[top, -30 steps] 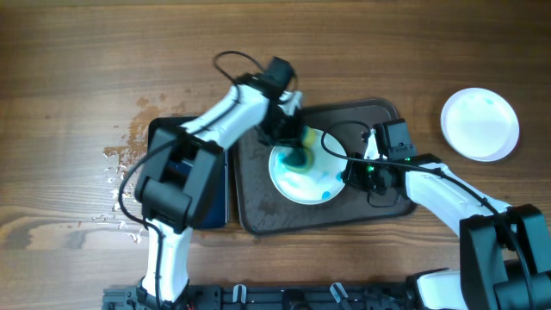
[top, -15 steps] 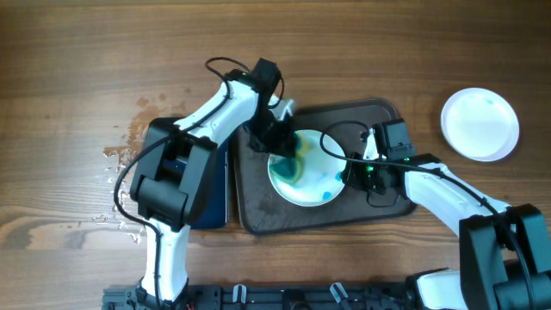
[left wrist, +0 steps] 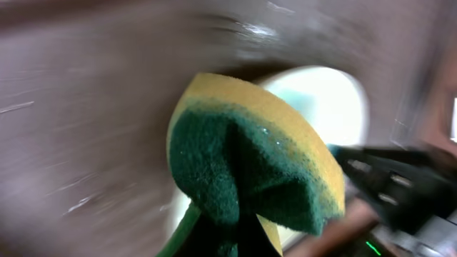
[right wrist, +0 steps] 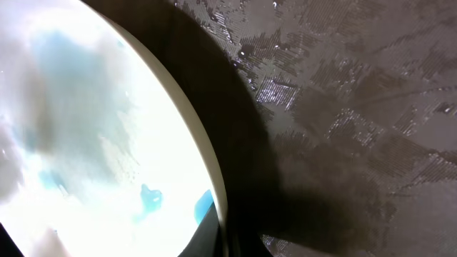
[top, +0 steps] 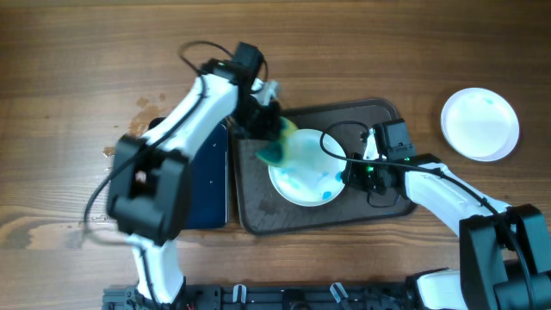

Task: Clean dirty plates on tray and stack at the side
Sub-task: 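Lift the sponge away left and raise the plate with the right gripper, then carry the plate over the black tray and tilt it to rinse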

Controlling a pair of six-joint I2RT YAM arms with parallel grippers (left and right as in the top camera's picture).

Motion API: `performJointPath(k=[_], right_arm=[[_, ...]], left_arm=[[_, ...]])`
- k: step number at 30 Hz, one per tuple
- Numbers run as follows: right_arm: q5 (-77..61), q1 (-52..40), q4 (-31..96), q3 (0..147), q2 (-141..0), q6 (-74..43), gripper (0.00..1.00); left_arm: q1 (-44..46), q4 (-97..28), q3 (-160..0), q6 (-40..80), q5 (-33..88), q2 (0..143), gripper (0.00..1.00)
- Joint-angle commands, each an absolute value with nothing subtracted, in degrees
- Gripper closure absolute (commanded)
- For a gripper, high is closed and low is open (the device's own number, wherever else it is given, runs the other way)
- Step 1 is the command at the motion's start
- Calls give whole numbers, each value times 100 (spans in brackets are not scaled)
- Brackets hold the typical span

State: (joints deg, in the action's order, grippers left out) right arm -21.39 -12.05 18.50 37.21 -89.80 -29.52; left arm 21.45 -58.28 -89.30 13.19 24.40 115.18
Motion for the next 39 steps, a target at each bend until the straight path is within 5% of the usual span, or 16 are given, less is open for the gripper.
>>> performJointPath(k=[1, 12, 19, 31, 39], right_arm=[[-1931, -1184, 1935, 3704, -9065, -2694, 95], [-1732, -1267, 3518, 5430, -9043, -1494, 95], [-843, -2381, 4381, 7063, -9043, -1048, 96], [220, -4263, 3660, 7616, -9223, -1356, 95], [454, -4558, 4003, 9179, -10556, -1028, 95]], left_arm=[[1929, -6165, -8971, 2003, -373, 10289, 96], [934, -6731, -8960, 2003, -1249, 9568, 96], [45, -6626, -8958, 2322, -1568, 9568, 96], [-1935, -6683, -8960, 2316, -701, 9568, 96], [-2010, -6713, -8958, 2296, -639, 9568, 96]])
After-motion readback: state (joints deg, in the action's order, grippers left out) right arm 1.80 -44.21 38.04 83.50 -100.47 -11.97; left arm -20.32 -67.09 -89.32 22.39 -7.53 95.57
